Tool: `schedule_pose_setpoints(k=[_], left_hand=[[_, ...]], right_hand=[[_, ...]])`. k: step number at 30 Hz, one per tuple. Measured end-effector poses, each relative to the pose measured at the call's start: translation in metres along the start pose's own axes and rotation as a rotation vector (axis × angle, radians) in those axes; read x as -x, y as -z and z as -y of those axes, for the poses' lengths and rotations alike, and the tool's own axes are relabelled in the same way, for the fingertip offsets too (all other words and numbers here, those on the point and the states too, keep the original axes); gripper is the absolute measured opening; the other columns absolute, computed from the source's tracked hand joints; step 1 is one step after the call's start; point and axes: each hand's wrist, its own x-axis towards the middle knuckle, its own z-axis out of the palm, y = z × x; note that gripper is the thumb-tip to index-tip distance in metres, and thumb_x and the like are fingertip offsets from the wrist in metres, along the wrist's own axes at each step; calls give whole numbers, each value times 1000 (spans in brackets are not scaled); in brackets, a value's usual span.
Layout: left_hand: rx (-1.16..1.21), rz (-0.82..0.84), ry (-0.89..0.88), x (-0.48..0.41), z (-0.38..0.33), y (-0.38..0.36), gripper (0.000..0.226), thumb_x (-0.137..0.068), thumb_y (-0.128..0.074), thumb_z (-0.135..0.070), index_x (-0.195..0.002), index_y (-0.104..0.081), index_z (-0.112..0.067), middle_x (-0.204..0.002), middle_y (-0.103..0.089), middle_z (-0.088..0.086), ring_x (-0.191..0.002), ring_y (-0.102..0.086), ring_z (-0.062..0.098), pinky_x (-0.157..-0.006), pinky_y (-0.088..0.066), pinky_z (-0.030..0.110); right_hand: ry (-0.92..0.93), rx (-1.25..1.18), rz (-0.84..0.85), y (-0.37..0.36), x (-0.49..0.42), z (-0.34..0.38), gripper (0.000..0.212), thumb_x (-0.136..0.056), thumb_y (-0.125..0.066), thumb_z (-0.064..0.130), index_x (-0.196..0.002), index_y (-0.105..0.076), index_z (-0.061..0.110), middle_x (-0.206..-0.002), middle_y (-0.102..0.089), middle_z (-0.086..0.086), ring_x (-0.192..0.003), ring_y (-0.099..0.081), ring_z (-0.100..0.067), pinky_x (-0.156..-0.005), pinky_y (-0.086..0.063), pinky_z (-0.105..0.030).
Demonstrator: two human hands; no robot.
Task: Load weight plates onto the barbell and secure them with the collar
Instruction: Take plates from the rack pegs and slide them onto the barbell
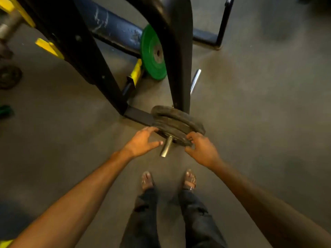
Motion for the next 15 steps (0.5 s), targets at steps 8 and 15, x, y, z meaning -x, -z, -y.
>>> schedule_pose_setpoints(k=[8,15], left_hand=[[126,-37,73,-55,22,-22,82,-88,-75,-26,-155,-29,-17,-158,-35,8,-143,-40,23,-111,-32,26],[-143,-52,-18,-66,55,-28,56,-83,-78,-26,-130,-48,-22,-135,-42,1,-117,-56,22,-96,-55,43]], right_hand=[[-149,-99,-201,-48,-23,-10,44,-85,-75,23,-122,-50,21,-122,-50,-2,-100,-59,-18,-79,-57,-35],[-141,-15,-213,-68,-24,-12,49,-83,-76,20,-123,-49,21,-121,-49,-3,-112,-53,-21,-82,-57,-35]])
